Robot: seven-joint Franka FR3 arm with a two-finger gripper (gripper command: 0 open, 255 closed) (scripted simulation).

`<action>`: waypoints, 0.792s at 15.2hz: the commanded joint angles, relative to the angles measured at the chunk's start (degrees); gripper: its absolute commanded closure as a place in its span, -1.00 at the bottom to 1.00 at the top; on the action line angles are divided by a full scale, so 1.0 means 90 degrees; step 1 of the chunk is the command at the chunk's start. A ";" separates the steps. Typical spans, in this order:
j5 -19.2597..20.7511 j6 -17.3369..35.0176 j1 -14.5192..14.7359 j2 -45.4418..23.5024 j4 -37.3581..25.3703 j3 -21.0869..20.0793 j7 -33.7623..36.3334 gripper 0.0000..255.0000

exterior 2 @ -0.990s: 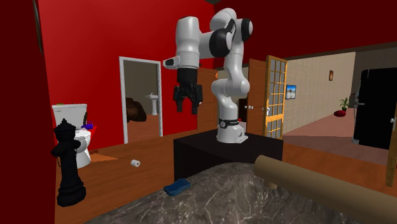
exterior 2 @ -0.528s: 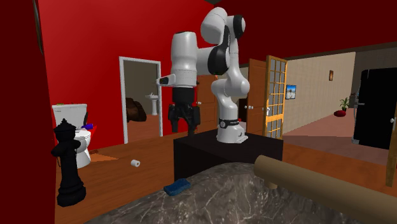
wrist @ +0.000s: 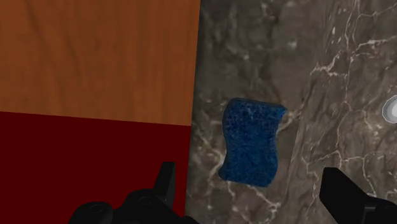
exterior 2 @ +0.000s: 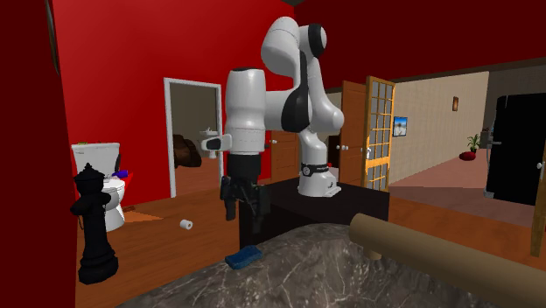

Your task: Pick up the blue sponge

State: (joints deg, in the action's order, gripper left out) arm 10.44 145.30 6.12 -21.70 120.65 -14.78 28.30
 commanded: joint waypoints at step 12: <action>0.0437 0.0584 0.0332 -0.1154 -0.0573 0.0287 0.0331 1.00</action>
State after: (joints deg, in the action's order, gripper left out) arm 14.32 150.48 9.07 -31.89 115.60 -12.26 31.25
